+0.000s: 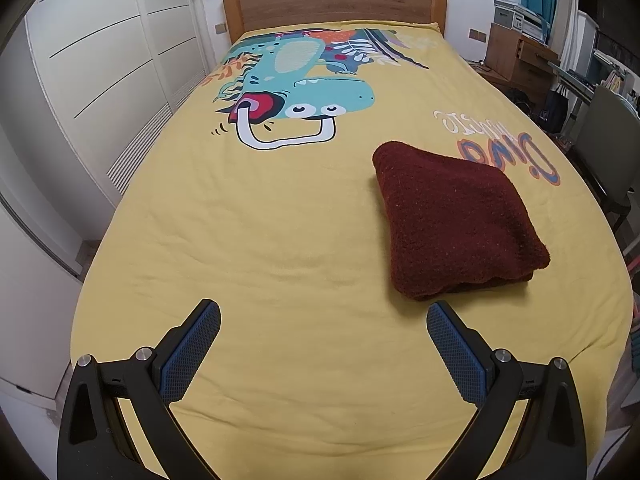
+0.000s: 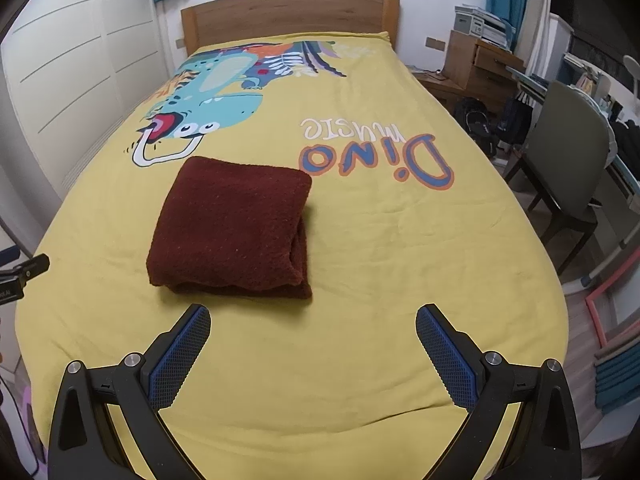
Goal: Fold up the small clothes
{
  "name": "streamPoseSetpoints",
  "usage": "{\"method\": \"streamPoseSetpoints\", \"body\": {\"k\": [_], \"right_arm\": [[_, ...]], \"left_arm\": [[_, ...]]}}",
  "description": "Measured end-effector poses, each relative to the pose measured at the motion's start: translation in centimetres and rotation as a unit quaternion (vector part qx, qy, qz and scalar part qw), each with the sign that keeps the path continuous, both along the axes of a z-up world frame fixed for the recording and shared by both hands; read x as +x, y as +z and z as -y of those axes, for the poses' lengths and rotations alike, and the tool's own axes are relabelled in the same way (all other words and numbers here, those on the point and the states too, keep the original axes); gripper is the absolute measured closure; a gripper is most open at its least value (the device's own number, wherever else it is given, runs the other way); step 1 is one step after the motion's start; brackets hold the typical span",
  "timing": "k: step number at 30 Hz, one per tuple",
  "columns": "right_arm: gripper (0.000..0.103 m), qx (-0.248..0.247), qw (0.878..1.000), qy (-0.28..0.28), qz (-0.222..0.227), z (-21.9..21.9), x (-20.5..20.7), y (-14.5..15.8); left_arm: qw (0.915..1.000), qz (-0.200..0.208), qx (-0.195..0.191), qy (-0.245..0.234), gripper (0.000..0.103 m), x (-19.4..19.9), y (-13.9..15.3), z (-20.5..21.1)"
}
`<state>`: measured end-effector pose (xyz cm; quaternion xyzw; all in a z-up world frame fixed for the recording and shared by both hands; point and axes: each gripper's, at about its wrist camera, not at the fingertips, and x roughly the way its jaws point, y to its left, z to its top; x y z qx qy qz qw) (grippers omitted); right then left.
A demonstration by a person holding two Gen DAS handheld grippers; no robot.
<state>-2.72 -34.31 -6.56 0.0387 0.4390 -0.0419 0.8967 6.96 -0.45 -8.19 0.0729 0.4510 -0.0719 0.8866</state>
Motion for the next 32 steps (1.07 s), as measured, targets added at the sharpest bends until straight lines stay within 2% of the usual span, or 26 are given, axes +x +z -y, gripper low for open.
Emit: {"method": "streamPoseSetpoints", "body": {"k": [25,32], "right_arm": [[0.001,-0.001,1.000,0.000,-0.010,0.41,0.26,-0.58],[0.001,-0.002,1.000,0.001,-0.016,0.64,0.46,-0.97]], "left_arm": [[0.9999,-0.007,0.004,-0.010,0.001,0.02,-0.30,0.21],[0.9998,-0.012,-0.005,-0.013,0.001,-0.02,-0.38,0.36]]}}
